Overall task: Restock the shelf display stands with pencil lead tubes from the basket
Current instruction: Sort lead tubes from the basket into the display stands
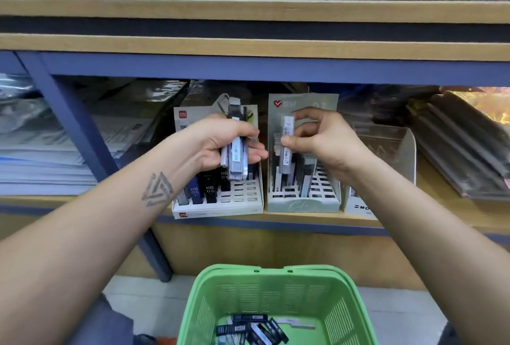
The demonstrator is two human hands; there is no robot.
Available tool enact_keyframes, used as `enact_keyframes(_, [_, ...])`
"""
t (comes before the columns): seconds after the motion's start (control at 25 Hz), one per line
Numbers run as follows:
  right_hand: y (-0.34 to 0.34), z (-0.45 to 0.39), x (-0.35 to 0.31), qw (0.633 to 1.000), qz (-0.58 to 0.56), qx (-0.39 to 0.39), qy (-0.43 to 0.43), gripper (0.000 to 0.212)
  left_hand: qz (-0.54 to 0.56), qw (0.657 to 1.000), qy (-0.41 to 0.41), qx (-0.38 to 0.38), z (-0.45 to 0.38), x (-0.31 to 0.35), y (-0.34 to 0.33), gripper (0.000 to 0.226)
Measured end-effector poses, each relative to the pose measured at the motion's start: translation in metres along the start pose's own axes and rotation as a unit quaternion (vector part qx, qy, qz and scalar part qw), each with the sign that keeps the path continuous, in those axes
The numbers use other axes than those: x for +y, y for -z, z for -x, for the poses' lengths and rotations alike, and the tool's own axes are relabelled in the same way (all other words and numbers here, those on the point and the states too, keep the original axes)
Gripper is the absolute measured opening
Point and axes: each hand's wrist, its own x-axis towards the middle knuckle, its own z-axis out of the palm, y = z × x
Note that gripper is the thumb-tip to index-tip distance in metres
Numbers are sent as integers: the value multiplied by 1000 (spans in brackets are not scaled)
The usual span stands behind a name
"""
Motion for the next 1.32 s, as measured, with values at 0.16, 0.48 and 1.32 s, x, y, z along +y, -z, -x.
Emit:
enact_keyframes(0.16, [-9,-9,-1,997,69,-13,24,31,-35,999,-4,18,-2,0,28,9])
enact_keyframes(0.48, [-15,-17,1,998,63,-21,8,7,-31,999,26,7,-18,-11,44,12])
enact_keyframes(1.32, [-59,-32,-11,967,223,-123,11,15,-49,997,18,53,-15,-1,86,20])
